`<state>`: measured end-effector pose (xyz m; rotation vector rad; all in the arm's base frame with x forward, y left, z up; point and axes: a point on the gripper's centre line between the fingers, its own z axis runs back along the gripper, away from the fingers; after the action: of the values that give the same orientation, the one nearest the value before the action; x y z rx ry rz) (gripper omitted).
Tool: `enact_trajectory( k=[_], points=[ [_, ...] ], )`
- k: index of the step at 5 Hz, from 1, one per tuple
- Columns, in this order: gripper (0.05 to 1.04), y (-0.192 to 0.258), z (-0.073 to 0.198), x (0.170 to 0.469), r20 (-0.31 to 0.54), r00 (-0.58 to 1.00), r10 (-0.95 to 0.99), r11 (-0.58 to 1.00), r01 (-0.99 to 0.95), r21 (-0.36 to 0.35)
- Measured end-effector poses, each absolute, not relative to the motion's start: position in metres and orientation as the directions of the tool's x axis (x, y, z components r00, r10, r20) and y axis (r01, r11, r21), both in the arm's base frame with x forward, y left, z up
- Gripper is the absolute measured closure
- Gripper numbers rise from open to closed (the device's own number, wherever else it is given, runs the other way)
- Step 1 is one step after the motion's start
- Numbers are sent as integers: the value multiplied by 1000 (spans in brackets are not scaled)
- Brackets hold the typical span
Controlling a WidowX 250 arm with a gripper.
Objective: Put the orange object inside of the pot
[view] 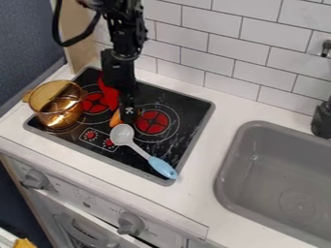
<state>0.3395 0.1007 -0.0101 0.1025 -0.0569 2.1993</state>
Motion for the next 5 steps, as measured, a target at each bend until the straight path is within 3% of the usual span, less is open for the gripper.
enact_trajectory(
  k=[1,3,4,5],
  points=[
    [410,97,-11,342,100,-584,805,-586,-810,-16],
    [446,95,-11,343,120,-543,831,-545,-838,-20],
    [446,89,-1,345,66,-509,858,-509,-861,-14],
    [446,95,32,348,31,-490,871,-487,-870,-74]
  ],
)
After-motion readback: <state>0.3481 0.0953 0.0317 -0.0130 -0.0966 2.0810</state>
